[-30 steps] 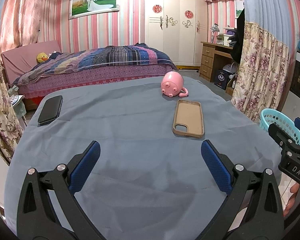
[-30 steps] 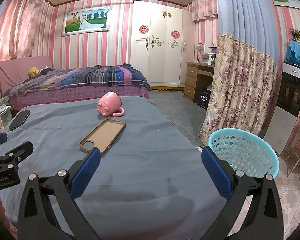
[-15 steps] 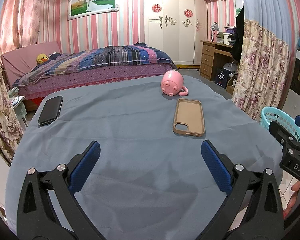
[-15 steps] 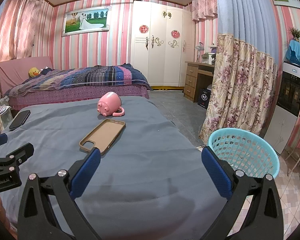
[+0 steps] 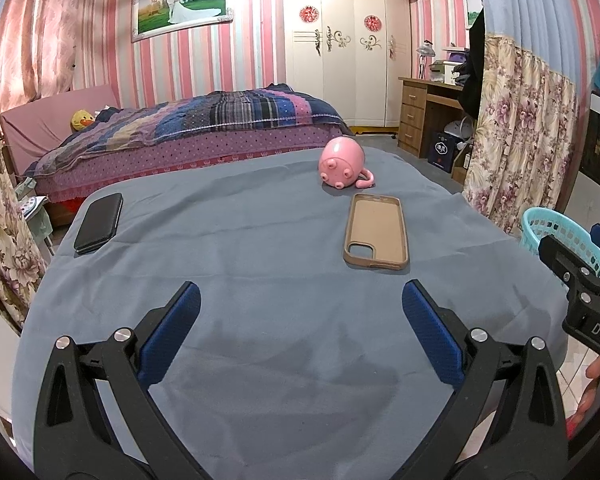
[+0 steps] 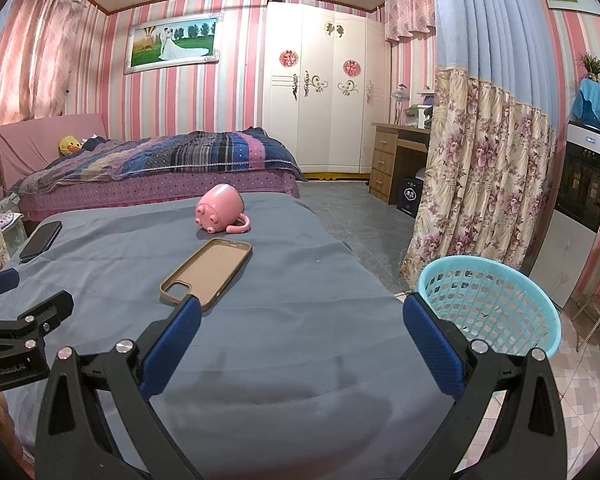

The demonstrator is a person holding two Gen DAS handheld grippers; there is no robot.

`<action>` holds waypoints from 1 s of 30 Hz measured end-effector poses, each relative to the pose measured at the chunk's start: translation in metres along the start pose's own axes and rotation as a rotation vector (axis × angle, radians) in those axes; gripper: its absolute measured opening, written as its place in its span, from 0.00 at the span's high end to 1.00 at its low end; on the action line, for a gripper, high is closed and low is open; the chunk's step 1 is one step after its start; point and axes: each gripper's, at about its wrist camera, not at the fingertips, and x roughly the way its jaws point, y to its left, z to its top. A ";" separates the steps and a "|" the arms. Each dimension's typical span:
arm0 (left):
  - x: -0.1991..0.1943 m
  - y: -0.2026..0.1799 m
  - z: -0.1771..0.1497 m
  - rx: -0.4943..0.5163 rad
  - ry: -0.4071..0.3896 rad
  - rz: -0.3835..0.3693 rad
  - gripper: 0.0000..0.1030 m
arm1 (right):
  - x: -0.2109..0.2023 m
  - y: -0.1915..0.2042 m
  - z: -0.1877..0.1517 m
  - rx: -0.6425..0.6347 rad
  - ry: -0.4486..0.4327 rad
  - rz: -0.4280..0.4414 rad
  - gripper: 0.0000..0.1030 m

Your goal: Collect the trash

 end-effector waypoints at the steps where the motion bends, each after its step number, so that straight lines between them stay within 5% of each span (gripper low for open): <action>1: 0.000 0.000 0.000 -0.001 0.001 0.000 0.05 | 0.000 0.001 -0.001 0.000 0.001 0.000 0.04; 30: 0.001 0.001 0.002 0.003 0.001 0.006 0.05 | 0.000 0.004 -0.001 0.003 -0.005 0.003 0.04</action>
